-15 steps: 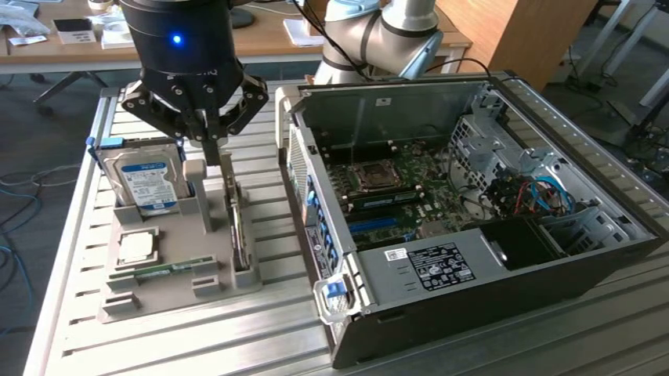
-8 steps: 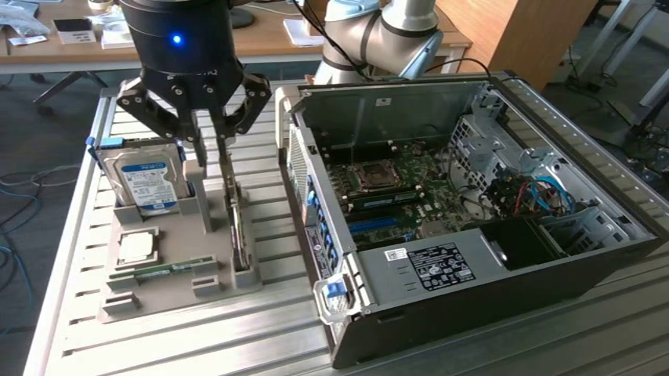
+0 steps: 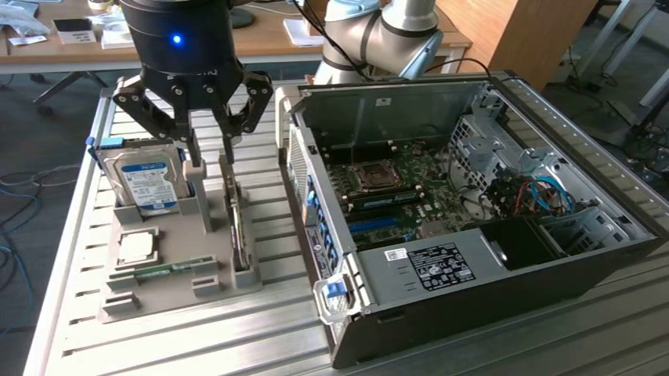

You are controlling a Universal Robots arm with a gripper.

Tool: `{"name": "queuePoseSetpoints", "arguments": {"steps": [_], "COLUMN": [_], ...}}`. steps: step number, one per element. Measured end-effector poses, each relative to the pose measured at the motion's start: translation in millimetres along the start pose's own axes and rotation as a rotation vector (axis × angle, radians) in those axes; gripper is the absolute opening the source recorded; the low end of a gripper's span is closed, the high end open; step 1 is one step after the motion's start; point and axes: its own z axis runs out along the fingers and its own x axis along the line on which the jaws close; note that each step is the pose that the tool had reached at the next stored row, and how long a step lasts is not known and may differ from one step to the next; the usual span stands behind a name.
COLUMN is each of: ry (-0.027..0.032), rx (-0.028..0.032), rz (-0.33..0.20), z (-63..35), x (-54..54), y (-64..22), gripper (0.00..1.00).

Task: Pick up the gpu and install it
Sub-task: 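Pick up the gpu and move the gpu toward the slot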

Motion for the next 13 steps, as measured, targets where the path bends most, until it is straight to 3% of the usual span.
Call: {"name": "queuePoseSetpoints", "arguments": {"steps": [6,13], "ry": [0.0,0.0], "rx": [-0.0001,-0.0002], "rz": [0.0,0.0], "z": [1.1,10.7], "x": [0.0,0.3], "y": [0.0,-0.5], "gripper": [0.42,0.42]}}
